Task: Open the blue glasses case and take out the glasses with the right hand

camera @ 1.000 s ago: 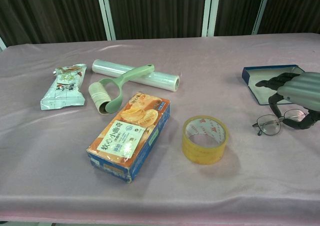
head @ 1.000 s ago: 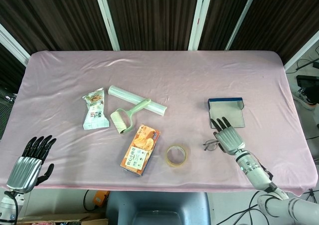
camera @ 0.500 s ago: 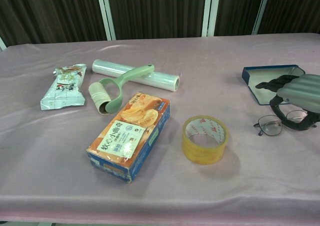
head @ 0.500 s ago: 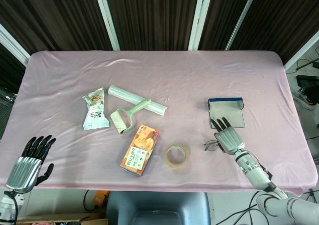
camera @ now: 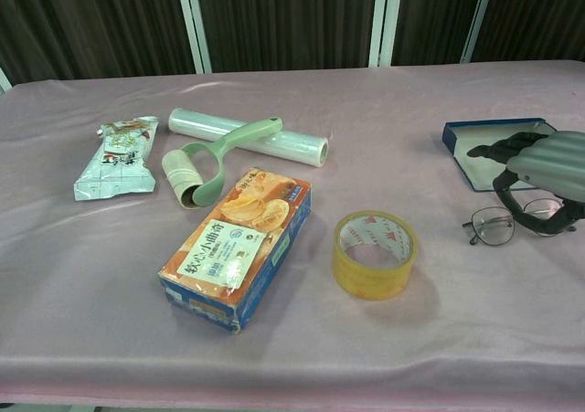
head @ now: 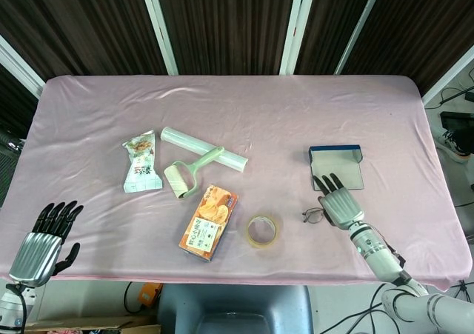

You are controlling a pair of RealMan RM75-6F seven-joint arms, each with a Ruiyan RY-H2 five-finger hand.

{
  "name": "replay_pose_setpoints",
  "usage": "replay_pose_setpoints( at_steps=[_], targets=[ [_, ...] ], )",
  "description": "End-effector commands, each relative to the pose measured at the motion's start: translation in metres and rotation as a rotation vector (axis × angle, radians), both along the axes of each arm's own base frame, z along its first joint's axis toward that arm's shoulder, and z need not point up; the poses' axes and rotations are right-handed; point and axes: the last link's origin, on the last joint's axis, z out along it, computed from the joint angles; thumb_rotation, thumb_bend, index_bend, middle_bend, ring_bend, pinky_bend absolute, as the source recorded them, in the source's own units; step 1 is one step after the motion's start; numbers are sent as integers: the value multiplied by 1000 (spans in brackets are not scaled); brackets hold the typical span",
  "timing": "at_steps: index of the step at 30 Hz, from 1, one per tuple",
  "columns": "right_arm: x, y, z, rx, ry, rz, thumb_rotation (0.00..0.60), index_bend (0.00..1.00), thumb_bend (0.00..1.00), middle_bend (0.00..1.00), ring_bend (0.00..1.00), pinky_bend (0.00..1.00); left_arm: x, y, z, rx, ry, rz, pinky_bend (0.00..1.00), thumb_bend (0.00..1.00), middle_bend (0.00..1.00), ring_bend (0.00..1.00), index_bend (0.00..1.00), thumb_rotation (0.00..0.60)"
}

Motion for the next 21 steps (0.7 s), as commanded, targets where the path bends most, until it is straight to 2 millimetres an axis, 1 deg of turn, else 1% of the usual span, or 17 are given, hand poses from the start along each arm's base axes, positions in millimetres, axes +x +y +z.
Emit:
replay_pose_setpoints(
  at_steps=[1, 4, 10, 13, 17, 21],
  targets=[
    [1, -1, 1, -3, -7, 1, 600, 730, 733, 72, 0, 0, 0, 0, 0, 0, 0, -1, 0, 413, 35, 0, 0, 600],
    [7, -4, 1, -10, -23, 6, 600, 732, 734, 72, 0, 0, 0, 0, 0, -1, 0, 0, 0, 412, 35, 0, 0, 600],
    [33, -20, -3, -31, -104, 14, 600, 732, 734, 76, 0, 0, 0, 0, -1, -3, 1, -2, 0, 411, 35, 0, 0, 600],
    [48, -28, -11, -28, -143, 9, 600, 732, 734, 79, 0, 0, 0, 0, -1, -3, 1, -2, 0, 412, 35, 0, 0, 600],
    [70, -41, -26, -30, -189, 3, 600, 731, 733, 82, 0, 0, 0, 0, 0, -1, -1, 0, 0, 412, 35, 0, 0, 600],
    [85, -50, -42, -29, -209, -3, 600, 732, 734, 84, 0, 0, -1, 0, 2, 4, -5, 0, 0, 412, 35, 0, 0, 600]
  ],
)
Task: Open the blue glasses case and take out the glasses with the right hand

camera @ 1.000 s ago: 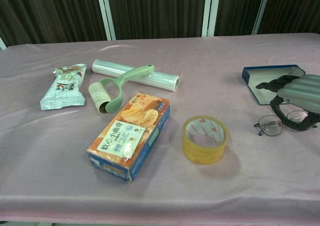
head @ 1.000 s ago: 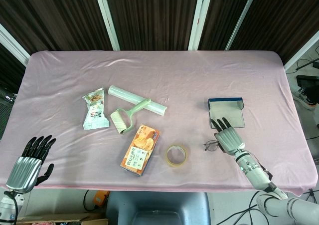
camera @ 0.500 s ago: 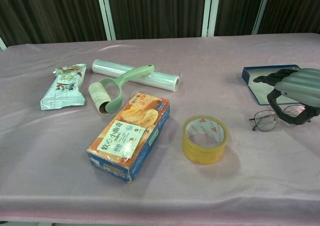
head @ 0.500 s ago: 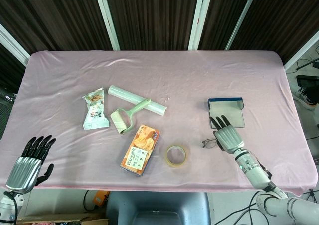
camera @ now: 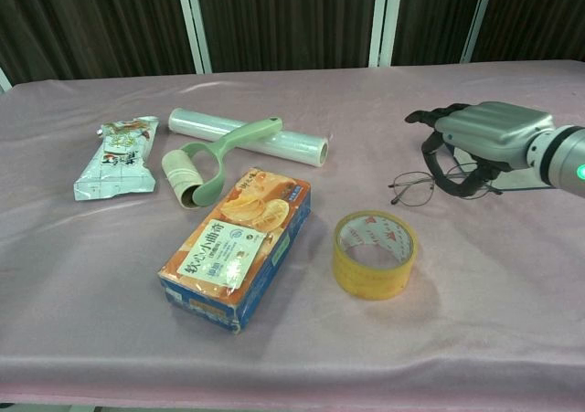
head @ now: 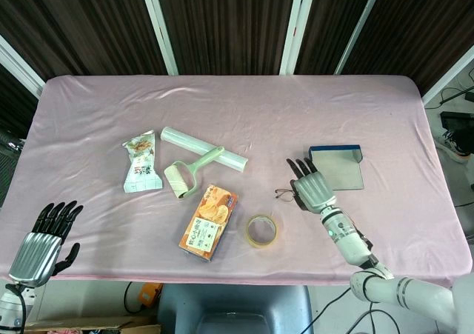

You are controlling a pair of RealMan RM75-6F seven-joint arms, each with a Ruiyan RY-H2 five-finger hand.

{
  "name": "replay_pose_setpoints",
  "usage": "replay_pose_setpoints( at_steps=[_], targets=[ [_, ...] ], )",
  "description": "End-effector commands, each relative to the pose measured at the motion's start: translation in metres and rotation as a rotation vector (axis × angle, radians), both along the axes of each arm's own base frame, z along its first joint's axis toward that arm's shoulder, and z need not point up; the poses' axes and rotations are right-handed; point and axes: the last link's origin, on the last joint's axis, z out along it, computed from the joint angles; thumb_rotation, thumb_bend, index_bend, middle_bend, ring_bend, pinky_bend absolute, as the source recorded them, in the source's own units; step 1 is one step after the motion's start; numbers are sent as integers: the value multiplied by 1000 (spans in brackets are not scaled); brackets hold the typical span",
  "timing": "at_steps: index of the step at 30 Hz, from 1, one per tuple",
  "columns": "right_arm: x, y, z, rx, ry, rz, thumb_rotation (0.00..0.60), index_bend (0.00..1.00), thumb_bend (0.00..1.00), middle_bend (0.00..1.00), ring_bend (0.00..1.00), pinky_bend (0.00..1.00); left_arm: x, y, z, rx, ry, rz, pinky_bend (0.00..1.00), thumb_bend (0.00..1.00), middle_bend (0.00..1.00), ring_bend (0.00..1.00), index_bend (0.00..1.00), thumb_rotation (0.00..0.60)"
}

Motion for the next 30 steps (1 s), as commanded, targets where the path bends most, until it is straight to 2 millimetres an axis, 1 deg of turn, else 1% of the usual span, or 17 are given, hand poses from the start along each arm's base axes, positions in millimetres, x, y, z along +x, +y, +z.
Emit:
replay_pose_setpoints(
  at_steps=[1, 7, 10, 13, 19, 23, 25, 27, 30],
  targets=[
    [15, -10, -12, -1, -15, 1, 600, 732, 734, 85, 0, 0, 0, 0, 1, 4, -3, 0, 0, 412, 35, 0, 0, 600],
    [38, -20, -29, -4, -90, -9, 600, 730, 734, 86, 0, 0, -1, 0, 3, 6, -8, 0, 0, 412, 35, 0, 0, 600],
    [46, -25, -37, -6, -114, -13, 600, 719, 734, 87, 0, 0, -1, 0, 4, 4, -11, 1, 0, 411, 35, 0, 0, 600],
    [51, -29, -44, -11, -120, -19, 600, 671, 734, 87, 0, 0, -2, 0, 4, 7, -12, 3, 0, 412, 35, 0, 0, 600],
    [61, -37, -56, 0, -156, -53, 600, 522, 734, 84, 0, 0, -2, 0, 5, 5, -13, 3, 0, 412, 35, 0, 0, 600],
    [66, -41, -63, -1, -132, -56, 600, 495, 734, 84, 0, 0, -2, 1, 4, 1, -11, 3, 0, 411, 35, 0, 0, 600],
    [68, -41, -63, -5, -133, -53, 600, 470, 734, 83, 0, 0, -2, 0, 4, 4, -13, 1, 0, 412, 35, 0, 0, 600],
    [69, -39, -59, -15, -143, -44, 600, 435, 733, 79, 0, 0, -2, -1, 6, 11, -15, 1, 0, 412, 35, 0, 0, 600],
    [65, -33, -47, -37, -144, -20, 600, 392, 702, 65, 0, 0, -3, -1, 7, 11, -17, 4, 0, 412, 35, 0, 0, 600]
  ],
)
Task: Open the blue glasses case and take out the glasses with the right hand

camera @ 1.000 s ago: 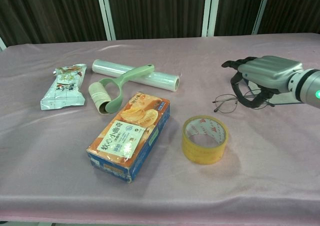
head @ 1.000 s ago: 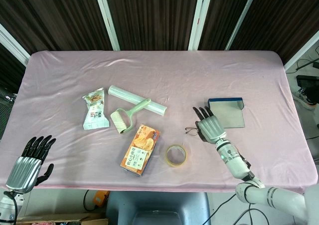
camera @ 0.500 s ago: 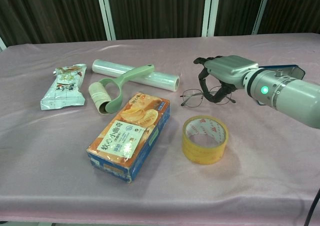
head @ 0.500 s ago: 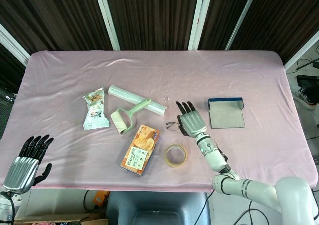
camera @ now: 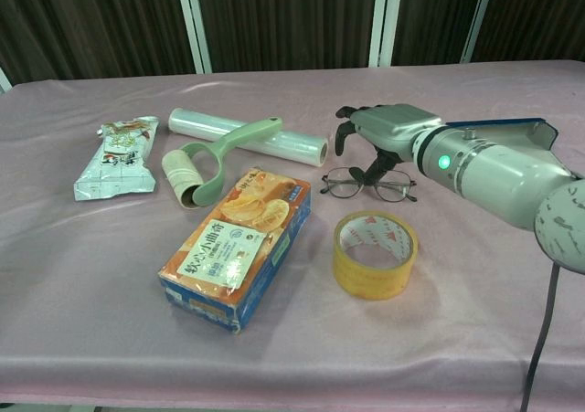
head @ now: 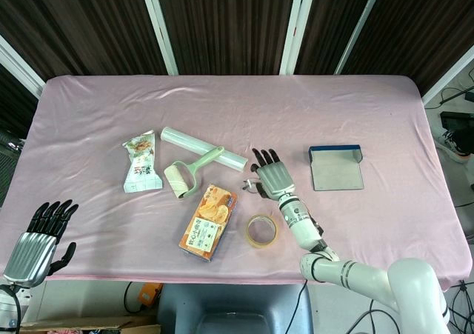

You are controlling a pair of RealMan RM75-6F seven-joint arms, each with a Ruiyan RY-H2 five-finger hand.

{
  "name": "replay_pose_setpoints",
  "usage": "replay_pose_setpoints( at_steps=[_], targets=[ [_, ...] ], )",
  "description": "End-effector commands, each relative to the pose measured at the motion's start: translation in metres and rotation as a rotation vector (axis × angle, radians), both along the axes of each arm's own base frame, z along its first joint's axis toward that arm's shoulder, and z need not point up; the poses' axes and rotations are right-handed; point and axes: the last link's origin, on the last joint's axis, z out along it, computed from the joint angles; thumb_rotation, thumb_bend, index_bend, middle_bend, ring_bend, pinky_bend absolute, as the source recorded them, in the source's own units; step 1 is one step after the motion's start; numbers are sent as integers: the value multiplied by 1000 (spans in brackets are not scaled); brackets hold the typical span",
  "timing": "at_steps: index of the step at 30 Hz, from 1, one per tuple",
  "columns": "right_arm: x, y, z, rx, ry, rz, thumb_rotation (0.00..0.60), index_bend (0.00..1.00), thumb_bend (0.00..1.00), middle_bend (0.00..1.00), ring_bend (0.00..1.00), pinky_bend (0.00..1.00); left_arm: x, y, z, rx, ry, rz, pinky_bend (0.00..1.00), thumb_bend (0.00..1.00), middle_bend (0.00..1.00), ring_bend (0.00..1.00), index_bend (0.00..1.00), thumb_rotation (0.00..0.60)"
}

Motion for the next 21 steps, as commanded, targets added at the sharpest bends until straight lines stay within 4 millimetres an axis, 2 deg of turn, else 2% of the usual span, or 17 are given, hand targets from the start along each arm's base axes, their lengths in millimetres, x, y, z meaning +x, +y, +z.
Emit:
replay_pose_setpoints(
  at_steps=[1, 4, 6, 11, 14, 17, 21],
  targets=[
    [-7, 9, 16, -26, 10, 23, 600, 367, 671, 52, 0, 0, -1, 0, 0, -1, 0, 1, 0, 411, 35, 0, 0, 600],
    [-22, 27, 40, -47, 58, 39, 600, 273, 569, 7, 0, 0, 0, -1, 1, 1, -2, -1, 0, 413, 35, 0, 0, 600],
    [-34, 46, 62, -70, 72, 47, 600, 228, 518, 0, 0, 0, 0, -2, 2, 5, -5, -2, 0, 412, 35, 0, 0, 600],
    [-76, 109, 123, -146, 88, 1, 600, 152, 477, 0, 0, 0, 1, -2, 1, 6, 0, -14, 0, 413, 30, 0, 0, 600],
    [-105, 144, 151, -209, 83, -64, 600, 132, 477, 0, 0, 0, 2, -2, 0, 6, 10, -23, 0, 411, 5, 0, 0, 600],
    [-129, 175, 170, -273, 78, -112, 600, 120, 477, 0, 0, 0, 2, -3, -1, 17, 21, -33, 0, 411, 0, 0, 0, 600],
    [-148, 204, 184, -364, -4, -147, 600, 125, 443, 0, 0, 0, 4, -5, -1, 33, 24, -48, 0, 417, 0, 0, 0, 600]
  ],
)
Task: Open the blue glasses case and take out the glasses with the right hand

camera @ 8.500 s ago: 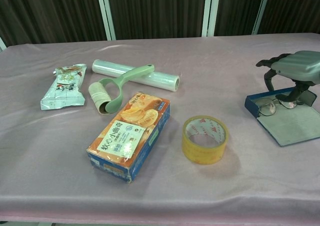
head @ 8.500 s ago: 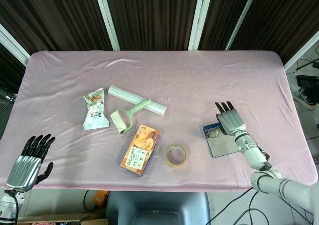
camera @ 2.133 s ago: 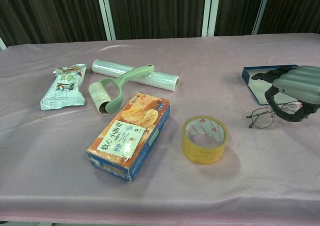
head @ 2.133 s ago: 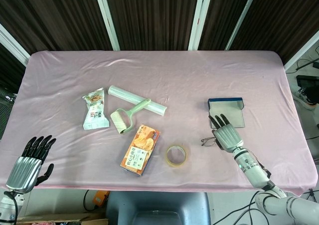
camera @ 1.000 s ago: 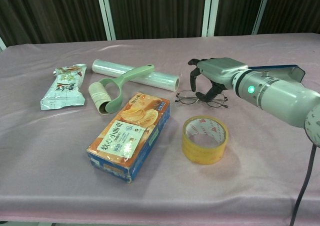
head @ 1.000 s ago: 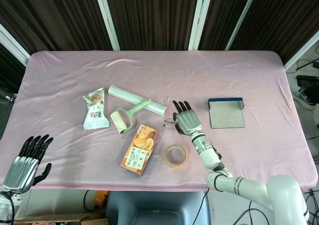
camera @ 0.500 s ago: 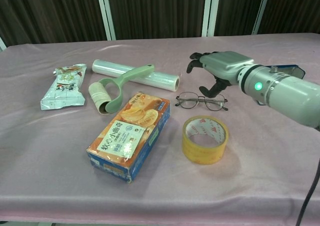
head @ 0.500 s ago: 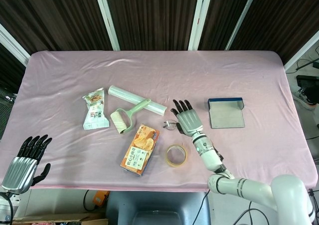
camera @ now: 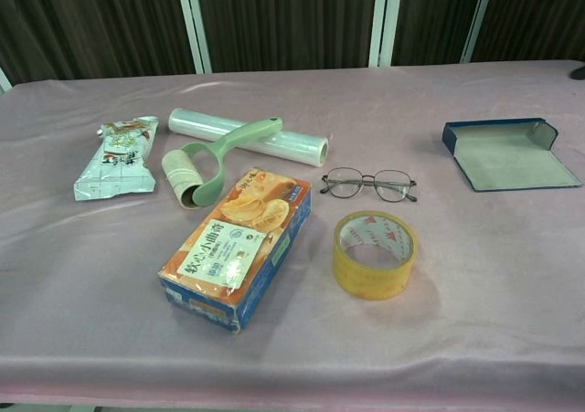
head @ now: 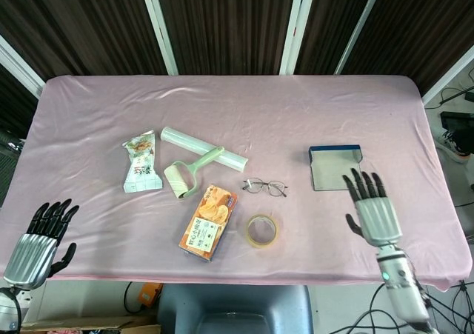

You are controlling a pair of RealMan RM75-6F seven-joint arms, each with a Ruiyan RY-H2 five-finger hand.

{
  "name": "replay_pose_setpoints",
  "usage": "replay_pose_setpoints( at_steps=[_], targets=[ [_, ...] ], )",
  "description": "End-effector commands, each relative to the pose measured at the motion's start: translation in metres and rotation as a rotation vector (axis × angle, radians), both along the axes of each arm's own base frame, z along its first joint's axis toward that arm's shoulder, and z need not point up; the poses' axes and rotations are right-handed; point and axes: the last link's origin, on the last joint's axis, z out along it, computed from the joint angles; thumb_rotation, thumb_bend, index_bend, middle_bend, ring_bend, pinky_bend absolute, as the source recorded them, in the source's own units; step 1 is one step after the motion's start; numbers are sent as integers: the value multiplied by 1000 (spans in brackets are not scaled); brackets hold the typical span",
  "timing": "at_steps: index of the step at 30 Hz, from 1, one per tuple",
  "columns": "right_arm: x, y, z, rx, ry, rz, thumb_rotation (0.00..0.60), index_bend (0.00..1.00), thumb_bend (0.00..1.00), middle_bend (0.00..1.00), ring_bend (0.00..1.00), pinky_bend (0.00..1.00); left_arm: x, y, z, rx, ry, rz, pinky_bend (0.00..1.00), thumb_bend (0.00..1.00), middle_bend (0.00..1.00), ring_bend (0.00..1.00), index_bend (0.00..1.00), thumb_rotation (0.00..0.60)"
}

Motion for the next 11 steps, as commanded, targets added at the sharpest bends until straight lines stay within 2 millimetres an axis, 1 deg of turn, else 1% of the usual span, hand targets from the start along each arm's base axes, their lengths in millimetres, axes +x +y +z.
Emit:
replay_pose_setpoints(
  at_steps=[1, 4, 6, 11],
  targets=[
    [-21, 40, 18, -75, -68, -16, 600, 128, 441, 0, 0, 0, 1, -2, 0, 9, -3, -10, 0, 416, 0, 0, 0, 600],
    [-20, 44, 23, -97, -86, 27, 600, 129, 434, 0, 0, 0, 1, -4, 0, 16, -6, -21, 0, 417, 0, 0, 0, 600],
    [-20, 45, 22, -101, -81, 35, 600, 127, 432, 0, 0, 0, 1, -5, 0, 19, -10, -22, 0, 417, 0, 0, 0, 600],
    [-23, 40, 19, -76, -77, 19, 600, 124, 432, 0, 0, 0, 1, -6, 1, 22, -14, -19, 0, 416, 0, 0, 0, 600]
  ],
)
